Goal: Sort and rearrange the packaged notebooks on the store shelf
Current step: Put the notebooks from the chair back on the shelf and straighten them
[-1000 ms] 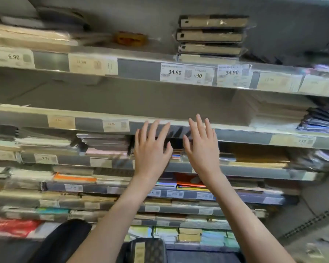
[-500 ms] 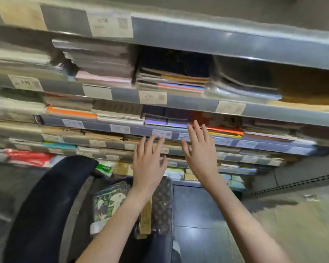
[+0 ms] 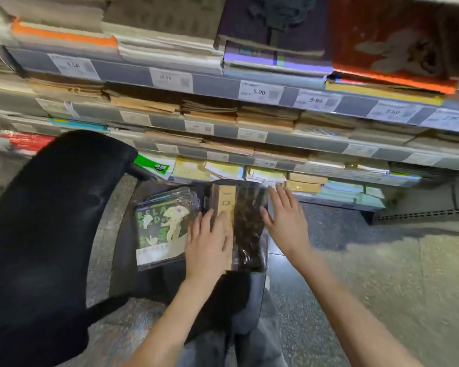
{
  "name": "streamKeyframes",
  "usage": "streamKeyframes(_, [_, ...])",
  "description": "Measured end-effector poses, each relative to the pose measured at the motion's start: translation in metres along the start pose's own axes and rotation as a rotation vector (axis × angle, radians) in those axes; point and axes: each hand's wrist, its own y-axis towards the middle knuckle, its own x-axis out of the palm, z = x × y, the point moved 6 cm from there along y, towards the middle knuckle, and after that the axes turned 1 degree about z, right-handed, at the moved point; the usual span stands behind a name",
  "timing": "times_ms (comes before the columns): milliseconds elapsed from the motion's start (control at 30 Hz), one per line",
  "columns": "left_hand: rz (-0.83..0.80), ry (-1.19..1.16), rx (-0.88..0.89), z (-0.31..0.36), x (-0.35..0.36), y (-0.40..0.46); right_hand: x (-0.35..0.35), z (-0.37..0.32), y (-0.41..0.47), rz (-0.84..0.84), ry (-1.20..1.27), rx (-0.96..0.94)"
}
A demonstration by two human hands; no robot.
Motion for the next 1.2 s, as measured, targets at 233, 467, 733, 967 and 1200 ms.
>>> streamKeyframes(233, [-0.125, 0.005, -0.066, -0.022, 0.068, -0.011, 0.079, 0.035, 0.006, -0.188, 0.162, 0.134])
streamKeyframes(467, [-0.035, -0.189, -0.081, -0.028, 0.097, -0.025, 0.099, 0.038, 0.017, -0.209, 0.408, 0.173])
streamKeyframes(733, [-0.059, -0.077, -0.247, -0.035, 0.119, -0.038, 0.103, 0.043, 0.029, -0.335, 0.665, 0.235])
streamKeyframes(967, [-0.269, 0.015, -0.357, -0.033, 0.135, -0.027, 0.1, 0.04, 0.028, -0.396, 0.795, 0.237])
streamKeyframes(1200, [-0.126, -0.425, -0.344, -0.039, 0.133, -0.033, 0.099, 0.04, 0.028, -0.377, 0.869, 0.248])
